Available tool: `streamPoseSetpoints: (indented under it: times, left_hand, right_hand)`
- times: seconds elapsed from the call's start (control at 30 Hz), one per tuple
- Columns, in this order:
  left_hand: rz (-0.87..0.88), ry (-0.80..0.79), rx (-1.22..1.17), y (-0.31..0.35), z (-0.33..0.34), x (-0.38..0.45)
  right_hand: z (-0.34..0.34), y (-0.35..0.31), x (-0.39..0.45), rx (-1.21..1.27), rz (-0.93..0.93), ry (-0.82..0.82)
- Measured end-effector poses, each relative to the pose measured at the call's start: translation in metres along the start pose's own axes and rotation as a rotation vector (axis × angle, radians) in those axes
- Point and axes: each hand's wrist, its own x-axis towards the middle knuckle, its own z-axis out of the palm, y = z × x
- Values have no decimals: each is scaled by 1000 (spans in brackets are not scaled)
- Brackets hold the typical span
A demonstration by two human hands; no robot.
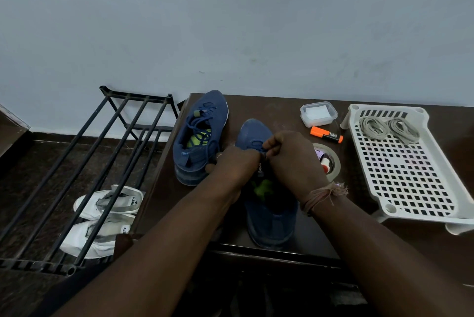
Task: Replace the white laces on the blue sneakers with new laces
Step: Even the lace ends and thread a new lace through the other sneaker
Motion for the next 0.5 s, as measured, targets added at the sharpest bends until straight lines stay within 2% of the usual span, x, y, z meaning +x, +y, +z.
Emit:
streamPoseSetpoints:
  times: [0.17, 0.27, 0.37, 0.5]
  left_hand:
    - [106, -113, -70, 47, -19, -107]
    - [52, -170, -192, 46, -21, -116]
    - [21, -166, -267, 45, -19, -117]
    - [59, -134, -233, 44, -19, -117]
  right_hand:
    - [-5, -7, 2, -117, 9, -110]
    - [-6, -9, -3, -90, 11, -52]
    - [-9, -10, -2, -74, 10, -81]
    - [-3, -12, -5, -89, 5, -84]
